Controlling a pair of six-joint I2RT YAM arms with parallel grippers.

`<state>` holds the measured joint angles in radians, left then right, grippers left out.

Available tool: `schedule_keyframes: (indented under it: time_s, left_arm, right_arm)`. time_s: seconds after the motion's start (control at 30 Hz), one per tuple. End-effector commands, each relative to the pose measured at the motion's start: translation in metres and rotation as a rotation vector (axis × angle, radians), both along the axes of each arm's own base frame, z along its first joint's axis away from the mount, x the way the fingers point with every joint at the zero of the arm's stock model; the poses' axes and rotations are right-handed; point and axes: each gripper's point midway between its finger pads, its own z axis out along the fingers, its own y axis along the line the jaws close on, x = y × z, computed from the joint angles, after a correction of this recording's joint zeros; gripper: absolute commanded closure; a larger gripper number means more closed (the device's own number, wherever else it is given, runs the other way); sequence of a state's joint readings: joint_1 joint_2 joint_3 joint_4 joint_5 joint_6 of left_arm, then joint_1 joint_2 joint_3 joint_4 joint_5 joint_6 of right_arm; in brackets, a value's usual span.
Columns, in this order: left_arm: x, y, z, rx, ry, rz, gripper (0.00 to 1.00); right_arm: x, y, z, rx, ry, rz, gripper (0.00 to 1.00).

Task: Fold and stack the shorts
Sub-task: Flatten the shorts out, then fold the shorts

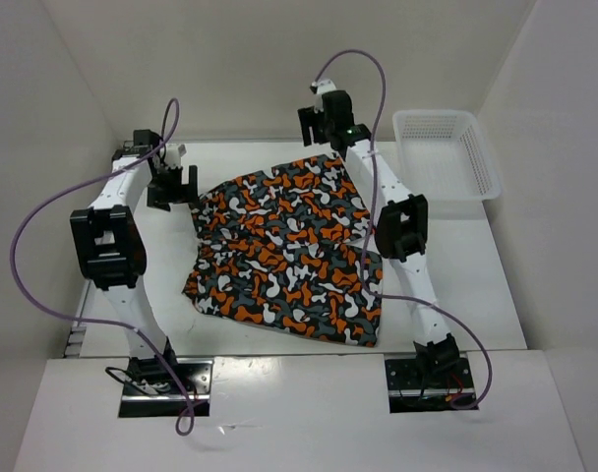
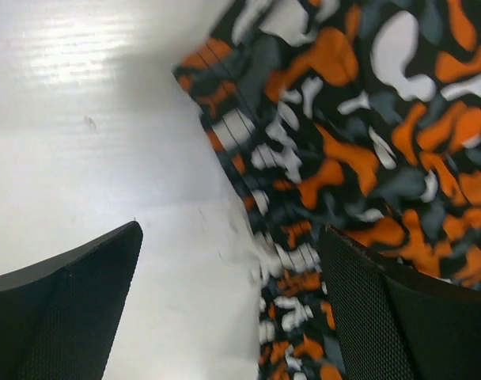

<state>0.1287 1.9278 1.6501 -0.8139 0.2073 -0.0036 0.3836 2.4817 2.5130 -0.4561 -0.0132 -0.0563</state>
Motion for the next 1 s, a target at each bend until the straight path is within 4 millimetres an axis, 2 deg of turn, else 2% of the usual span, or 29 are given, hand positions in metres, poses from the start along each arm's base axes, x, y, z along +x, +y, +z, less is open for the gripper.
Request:
schedule_keyframes:
  time_s: [0.0,0.07,0.1,0.13,0.17,0.2,0.23,0.27,0.4,0.43,0.5,0.6,0.67,0.73,0.77,0.83,0.87,0.9,0.97]
  left_arm:
    - [0.028,0.005,-0.012,-0.01,-0.011,-0.001,0.01]
    - [0.035,0.01,-0.02,0.009,-0.001,0.008,0.01]
    - [0.041,0.01,-0.028,0.007,0.01,0.008,0.01]
    - [0.044,0.011,-0.032,0.007,0.013,0.008,0.01]
    - [0.046,0.013,-0.035,0.015,0.017,0.011,0.01]
    - [0.048,0.013,-0.045,0.013,0.029,0.011,0.0]
    - [0.05,0.015,-0.046,0.023,0.029,0.015,0.0]
    - [0.049,0.012,-0.056,0.029,0.051,0.01,0.0]
    - [0.05,0.015,-0.077,0.036,0.091,0.013,0.0]
    - [0.05,0.015,-0.077,0.036,0.091,0.013,0.0]
    - [0.049,0.012,-0.084,0.044,0.107,0.008,0.0]
    - [0.048,0.009,-0.09,0.055,0.119,0.001,0.0]
    - [0.042,0.004,-0.096,0.054,0.14,-0.009,0.0]
    - [0.042,0.002,-0.095,0.045,0.139,-0.012,0.06]
    - [0.042,0.002,-0.095,0.045,0.139,-0.012,0.19]
    - [0.037,-0.008,-0.095,0.018,0.157,-0.033,0.33]
    - [0.036,-0.015,-0.09,0.007,0.155,-0.047,0.39]
    - [0.029,-0.019,-0.092,-0.014,0.18,-0.054,0.49]
    - [0.025,-0.032,-0.087,-0.027,0.187,-0.08,0.61]
  right_arm:
    - [0.028,-0.022,-0.059,0.009,0.057,-0.195,0.19]
    - [0.038,-0.025,-0.057,0.02,0.019,-0.233,0.17]
    - [0.041,-0.024,-0.079,0.025,0.044,-0.251,0.17]
    - [0.045,-0.028,-0.077,0.021,0.025,-0.277,0.17]
    - [0.045,-0.03,-0.088,0.016,0.043,-0.295,0.17]
    - [0.045,-0.032,-0.106,-0.002,0.064,-0.305,0.17]
    - [0.045,-0.034,-0.11,-0.011,0.07,-0.315,0.17]
    - [0.045,-0.034,-0.117,-0.015,0.078,-0.315,0.16]
    - [0.041,-0.036,-0.151,-0.055,0.124,-0.31,0.1]
    - [0.043,-0.035,-0.145,-0.048,0.113,-0.31,0.1]
    - [0.042,-0.04,-0.147,-0.063,0.116,-0.331,0.1]
    - [0.057,-0.055,-0.104,-0.073,-0.013,-0.416,0.1]
    - [0.06,-0.052,-0.103,-0.07,-0.027,-0.401,0.1]
    - [0.056,-0.052,-0.118,-0.102,0.007,-0.376,0.1]
    - [0.052,-0.05,-0.14,-0.127,0.047,-0.352,0.1]
    - [0.046,-0.049,-0.158,-0.174,0.086,-0.305,0.12]
    - [0.048,-0.048,-0.152,-0.167,0.074,-0.305,0.15]
    - [0.046,-0.046,-0.154,-0.172,0.083,-0.286,0.19]
    - [0.041,-0.045,-0.163,-0.186,0.114,-0.26,0.2]
